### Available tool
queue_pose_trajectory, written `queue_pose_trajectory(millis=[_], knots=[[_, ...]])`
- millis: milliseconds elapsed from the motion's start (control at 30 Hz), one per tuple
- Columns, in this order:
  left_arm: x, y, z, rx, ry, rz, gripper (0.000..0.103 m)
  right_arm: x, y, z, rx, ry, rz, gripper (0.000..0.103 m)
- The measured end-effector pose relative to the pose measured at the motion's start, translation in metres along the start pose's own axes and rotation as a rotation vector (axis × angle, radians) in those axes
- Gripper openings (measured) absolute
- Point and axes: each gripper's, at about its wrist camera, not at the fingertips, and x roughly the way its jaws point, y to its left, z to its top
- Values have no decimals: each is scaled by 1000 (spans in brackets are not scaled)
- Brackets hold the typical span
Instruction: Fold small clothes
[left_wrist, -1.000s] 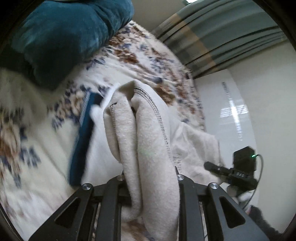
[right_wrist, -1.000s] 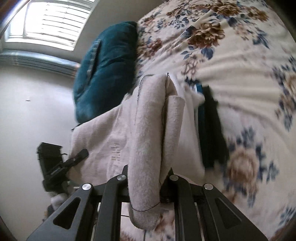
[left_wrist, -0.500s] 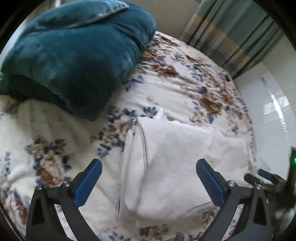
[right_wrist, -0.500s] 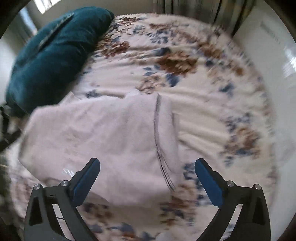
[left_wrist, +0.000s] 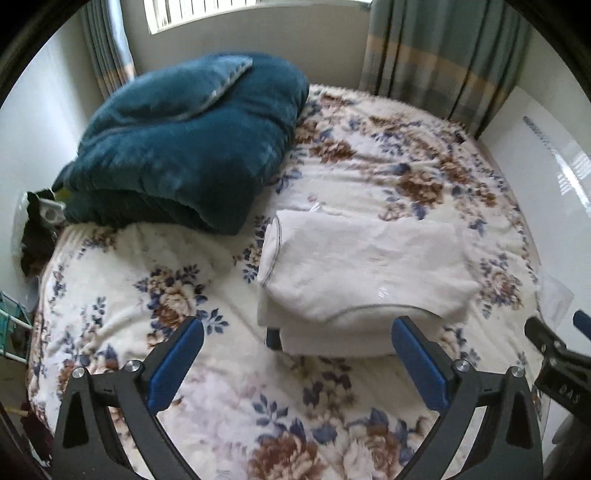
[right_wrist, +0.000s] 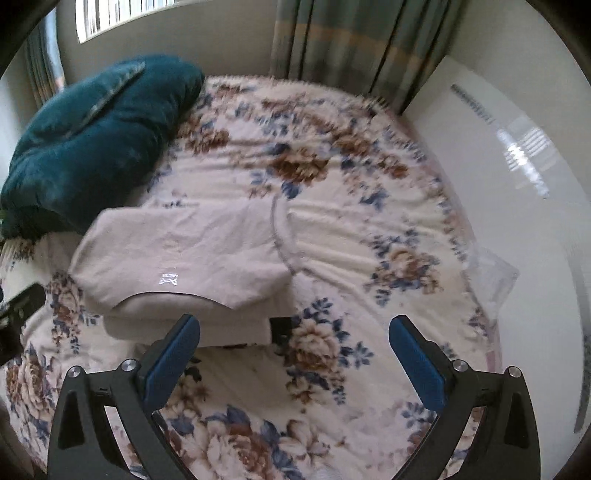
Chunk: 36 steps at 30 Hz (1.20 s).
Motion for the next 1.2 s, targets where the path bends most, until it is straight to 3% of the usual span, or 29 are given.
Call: queue_pose_trajectory(millis=[367, 667, 933, 1200], knots=[[-182, -21, -43, 22, -182, 33, 103, -206, -44, -48, 2, -223, 4, 103], [-283, -31, -77, -4, -275, 43, 103, -342, -76, -96, 11, -380, 45, 103], [-342, -44, -108, 13, -350, 44, 103, -402, -97, -136, 30, -429, 87, 103], [-365, -45, -127, -3, -368, 27, 103, -440, -112, -162, 36, -458, 115, 103]])
